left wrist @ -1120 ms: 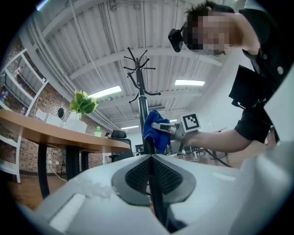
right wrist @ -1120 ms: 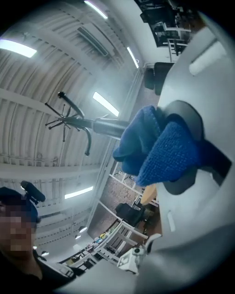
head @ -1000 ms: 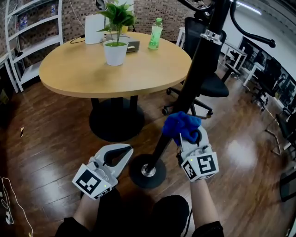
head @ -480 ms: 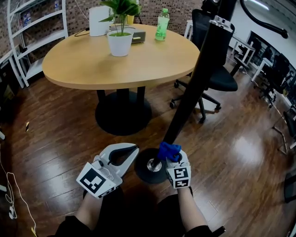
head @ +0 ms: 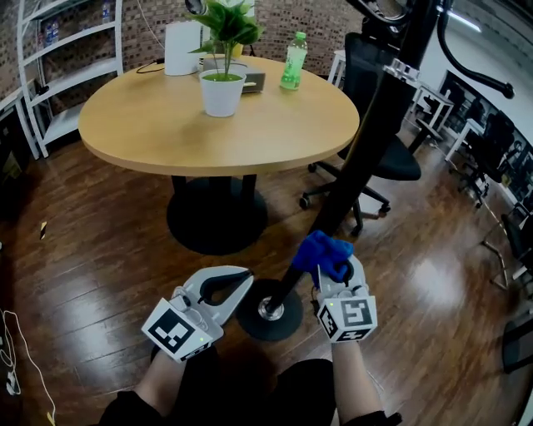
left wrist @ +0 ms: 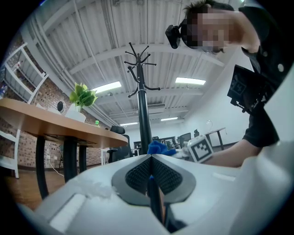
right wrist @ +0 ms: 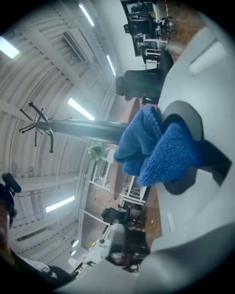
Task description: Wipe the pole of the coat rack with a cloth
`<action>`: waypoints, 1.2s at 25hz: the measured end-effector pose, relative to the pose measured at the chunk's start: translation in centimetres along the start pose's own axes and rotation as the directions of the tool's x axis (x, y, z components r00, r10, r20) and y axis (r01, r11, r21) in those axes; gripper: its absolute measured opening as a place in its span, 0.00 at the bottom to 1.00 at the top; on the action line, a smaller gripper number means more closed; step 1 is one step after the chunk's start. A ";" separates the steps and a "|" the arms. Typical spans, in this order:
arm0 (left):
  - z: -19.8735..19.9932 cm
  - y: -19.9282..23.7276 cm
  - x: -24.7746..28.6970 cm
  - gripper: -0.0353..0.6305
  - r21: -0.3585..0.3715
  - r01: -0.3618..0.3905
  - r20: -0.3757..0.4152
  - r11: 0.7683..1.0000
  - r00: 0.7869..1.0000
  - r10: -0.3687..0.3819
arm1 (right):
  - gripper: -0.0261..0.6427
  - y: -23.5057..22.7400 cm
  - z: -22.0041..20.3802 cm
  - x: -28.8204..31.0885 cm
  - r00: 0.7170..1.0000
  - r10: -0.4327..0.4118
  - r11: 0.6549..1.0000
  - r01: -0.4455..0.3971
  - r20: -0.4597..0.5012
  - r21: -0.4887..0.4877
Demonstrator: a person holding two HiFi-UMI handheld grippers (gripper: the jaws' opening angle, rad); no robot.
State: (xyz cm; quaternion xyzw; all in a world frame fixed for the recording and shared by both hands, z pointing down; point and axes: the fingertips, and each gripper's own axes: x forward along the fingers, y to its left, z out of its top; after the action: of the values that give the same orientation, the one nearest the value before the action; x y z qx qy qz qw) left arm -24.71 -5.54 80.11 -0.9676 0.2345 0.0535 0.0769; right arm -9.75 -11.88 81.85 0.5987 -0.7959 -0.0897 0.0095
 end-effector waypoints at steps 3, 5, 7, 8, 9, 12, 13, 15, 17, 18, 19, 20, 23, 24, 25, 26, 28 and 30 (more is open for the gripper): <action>2.4 0.4 0.5 0.06 -0.023 0.002 0.009 1.000 1.000 -0.001 | 0.15 -1.5 9.0 0.4 0.993 -0.025 1.000 0.025 0.117 -0.001; 5.5 0.7 1.2 0.06 -0.044 0.009 -0.018 0.999 1.000 -0.010 | 0.15 -2.6 14.6 1.1 0.992 -0.034 0.999 0.036 0.122 -0.015; 9.9 1.1 2.1 0.06 -0.067 0.017 -0.026 0.998 0.999 -0.019 | 0.15 -3.3 18.5 1.7 0.997 -0.034 0.999 0.035 0.069 -0.008; 12.2 1.3 2.5 0.06 -0.079 0.019 -0.036 0.997 0.999 -0.022 | 0.15 -3.6 20.1 1.8 0.998 -0.035 0.999 0.035 0.042 0.000; 14.4 1.5 2.8 0.06 -0.090 0.019 -0.047 0.996 0.999 -0.023 | 0.15 -3.9 21.7 1.9 0.999 -0.037 0.999 0.037 0.021 0.008; 21.3 1.7 4.1 0.06 -0.117 0.028 -0.050 0.993 0.998 -0.034 | 0.15 -4.7 27.1 2.1 0.999 -0.037 0.999 0.037 0.004 0.008; 23.4 1.5 4.4 0.06 -0.122 0.035 -0.061 0.992 0.997 -0.042 | 0.15 -4.9 28.9 2.1 0.999 -0.038 0.999 0.038 0.001 0.000; 27.3 1.2 4.9 0.06 -0.131 0.048 -0.090 0.990 0.994 -0.060 | 0.15 -4.9 31.8 2.0 0.999 -0.036 0.999 0.036 -0.021 0.032; 31.4 0.5 5.1 0.06 -0.147 0.061 -0.109 0.987 0.991 -0.077 | 0.15 -4.1 33.8 0.7 0.999 -0.019 0.993 0.024 -0.048 0.113; 33.3 0.1 5.0 0.06 -0.159 0.066 -0.122 0.985 0.989 -0.086 | 0.15 -3.5 34.9 -0.5 0.998 -0.010 0.988 0.019 -0.062 0.155; 35.1 -0.4 4.8 0.06 -0.172 0.073 -0.133 0.982 0.986 -0.096 | 0.15 -2.9 36.2 -1.8 0.998 0.003 0.980 0.011 -0.069 0.198; 36.9 -0.9 4.7 0.06 -0.184 0.081 -0.138 0.980 0.985 -0.107 | 0.15 -2.2 37.8 -3.1 0.998 0.023 0.971 -0.006 -0.067 0.239; 41.8 -2.2 4.2 0.06 -0.213 0.118 -0.112 0.970 0.983 -0.145 | 0.15 0.3 43.7 -6.5 0.994 0.110 0.948 -0.104 -0.002 0.301; 43.1 -2.6 4.1 0.06 -0.216 0.131 -0.096 0.968 0.983 -0.154 | 0.15 1.0 45.7 -7.5 0.990 0.136 0.944 -0.139 0.033 0.301; 44.4 -3.0 4.0 0.06 -0.214 0.141 -0.079 0.967 0.984 -0.161 | 0.15 1.6 47.6 -8.5 0.985 0.155 0.940 -0.170 0.073 0.297; 45.4 -3.3 4.0 0.06 -0.206 0.150 -0.062 0.967 0.984 -0.166 | 0.15 1.9 49.2 -9.2 0.979 0.167 0.936 -0.194 0.114 0.293; 46.9 -3.8 3.9 0.06 -0.186 0.160 -0.031 0.969 0.985 -0.169 | 0.14 2.2 51.3 -10.3 0.969 0.177 0.932 -0.221 0.170 0.288; 48.0 -4.1 3.8 0.06 -0.178 0.169 -0.005 0.969 0.985 -0.172 | 0.14 2.1 51.8 -10.8 0.967 0.176 0.932 -0.224 0.184 0.287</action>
State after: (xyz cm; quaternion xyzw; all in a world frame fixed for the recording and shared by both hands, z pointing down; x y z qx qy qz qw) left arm -22.71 4.74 32.93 -0.9876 0.1455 0.0576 -0.0073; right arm -15.03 5.81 32.18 0.4999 -0.8553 -0.0105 -0.1358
